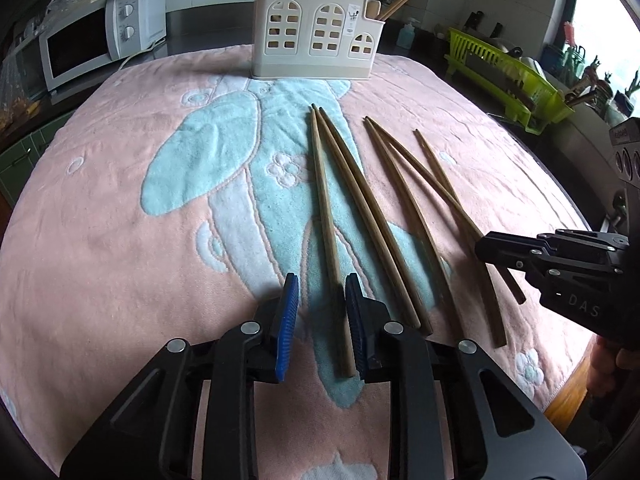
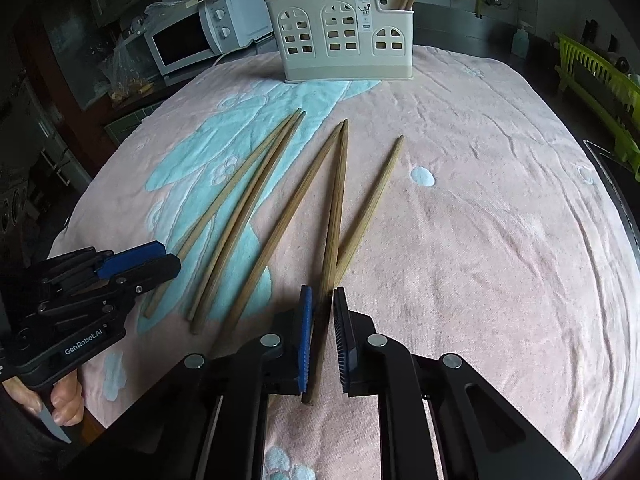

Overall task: Organize utensils
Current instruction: 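Close the left tool on a chopstick while the right tool closes on another chopstick, then lift both held chopsticks over the white holder with the left and right tools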

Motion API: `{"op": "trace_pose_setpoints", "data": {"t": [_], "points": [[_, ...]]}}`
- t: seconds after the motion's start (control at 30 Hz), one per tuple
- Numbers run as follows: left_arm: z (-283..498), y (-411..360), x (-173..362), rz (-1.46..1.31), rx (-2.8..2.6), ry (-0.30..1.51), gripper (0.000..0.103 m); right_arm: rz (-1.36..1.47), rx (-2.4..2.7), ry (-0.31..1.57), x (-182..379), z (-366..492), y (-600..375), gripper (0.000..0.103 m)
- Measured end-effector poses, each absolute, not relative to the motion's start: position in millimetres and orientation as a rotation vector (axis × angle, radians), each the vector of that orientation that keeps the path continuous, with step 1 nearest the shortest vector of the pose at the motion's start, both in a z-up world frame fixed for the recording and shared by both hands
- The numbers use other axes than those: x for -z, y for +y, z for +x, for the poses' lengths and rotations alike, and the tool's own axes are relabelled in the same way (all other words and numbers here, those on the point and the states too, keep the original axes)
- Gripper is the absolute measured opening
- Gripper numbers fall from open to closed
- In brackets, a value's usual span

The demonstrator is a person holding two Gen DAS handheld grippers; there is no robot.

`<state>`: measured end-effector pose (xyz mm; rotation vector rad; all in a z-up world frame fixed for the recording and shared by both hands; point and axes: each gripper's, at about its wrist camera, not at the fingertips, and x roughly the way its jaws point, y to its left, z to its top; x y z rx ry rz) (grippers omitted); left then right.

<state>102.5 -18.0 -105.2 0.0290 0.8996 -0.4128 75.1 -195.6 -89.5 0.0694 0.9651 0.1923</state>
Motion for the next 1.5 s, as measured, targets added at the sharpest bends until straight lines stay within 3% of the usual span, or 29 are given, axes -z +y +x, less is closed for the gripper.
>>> {"op": "trace_pose_setpoints", "data": {"t": [0.93, 1.17, 1.5], "points": [[103.1, -25.9, 104.8, 0.021, 0.414, 0.895, 0.023, 0.058, -0.189, 0.859, 60.1, 58.6, -207.1, 0.007], [106.6, -28.2, 104.2, 0.074, 0.377, 0.903, 0.006, 0.060, -0.197, 0.839, 52.6, 57.7, -208.4, 0.007], [107.2, -16.7, 61.7, 0.039, 0.385, 0.796, 0.005, 0.050, -0.209, 0.763, 22.6, 57.0, -212.6, 0.007]]}}
